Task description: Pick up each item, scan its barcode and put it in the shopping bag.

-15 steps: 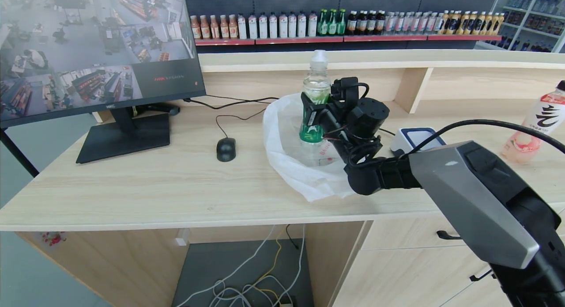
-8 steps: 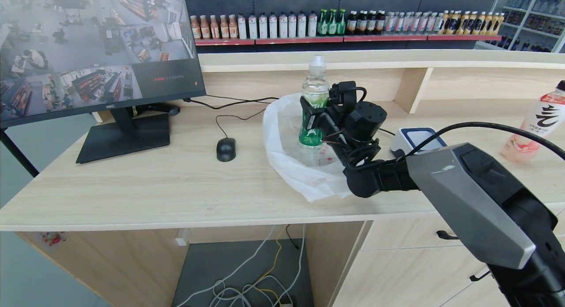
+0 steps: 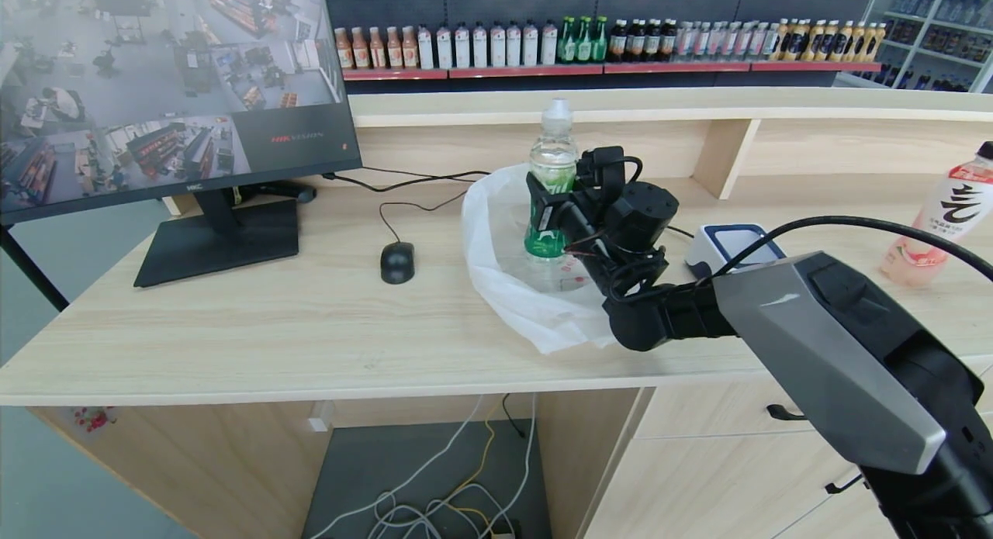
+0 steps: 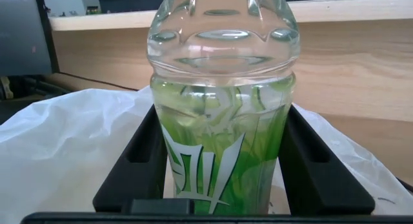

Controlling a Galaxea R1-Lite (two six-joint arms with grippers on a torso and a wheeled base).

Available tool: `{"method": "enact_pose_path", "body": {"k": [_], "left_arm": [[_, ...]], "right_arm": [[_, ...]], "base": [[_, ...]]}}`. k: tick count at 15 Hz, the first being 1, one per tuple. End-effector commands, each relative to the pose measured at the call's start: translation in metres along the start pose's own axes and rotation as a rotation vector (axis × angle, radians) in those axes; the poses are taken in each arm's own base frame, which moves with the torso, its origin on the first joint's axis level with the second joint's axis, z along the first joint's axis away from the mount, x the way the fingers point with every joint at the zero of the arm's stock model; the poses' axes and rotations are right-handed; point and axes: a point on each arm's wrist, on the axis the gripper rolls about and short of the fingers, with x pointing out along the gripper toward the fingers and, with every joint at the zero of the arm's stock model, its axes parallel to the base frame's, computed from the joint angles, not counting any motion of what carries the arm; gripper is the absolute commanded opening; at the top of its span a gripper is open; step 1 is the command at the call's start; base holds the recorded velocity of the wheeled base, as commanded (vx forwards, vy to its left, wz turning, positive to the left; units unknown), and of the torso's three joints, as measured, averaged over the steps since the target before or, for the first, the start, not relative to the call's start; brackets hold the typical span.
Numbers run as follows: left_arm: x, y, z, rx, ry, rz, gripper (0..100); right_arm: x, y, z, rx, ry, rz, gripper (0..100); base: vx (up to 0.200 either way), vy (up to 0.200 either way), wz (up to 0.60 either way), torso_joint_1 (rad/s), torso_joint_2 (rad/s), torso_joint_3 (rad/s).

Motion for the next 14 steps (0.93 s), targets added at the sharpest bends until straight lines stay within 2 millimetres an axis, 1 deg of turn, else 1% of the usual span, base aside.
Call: {"method": "enact_pose_path", "body": {"k": [1,2,6,12,14], "left_arm": [[0.0,0.0,0.0,0.0,0.0,0.001,100],[0.0,0.0,0.0,0.0,0.0,0.001,100],[0.0,0.0,0.0,0.0,0.0,0.001,100],[0.0,0.0,0.0,0.0,0.0,0.001,100],[0.0,0.0,0.0,0.0,0.0,0.001,100]], "right_arm": [[0.0,0.001,0.0,0.0,0.002,-0.001,0],[-0.002,0.004,-0.001,0.002,0.011,-0.012,0],[-0.011,0.003,-0.004,-0.004,0.06,-0.033,0],[-0.014,0.007,-0.006,0.009,0.077,-0.023,0],[-0.02,0.007,-0.007,0.005,0.107,-0.022,0]], "base": [[0.0,0.0,0.0,0.0,0.0,0.0],[0.0,0.0,0.0,0.0,0.0,0.0],[0.0,0.0,0.0,0.0,0.0,0.0],[0.0,0.0,0.0,0.0,0.0,0.0],[0.0,0.0,0.0,0.0,0.0,0.0]]}}
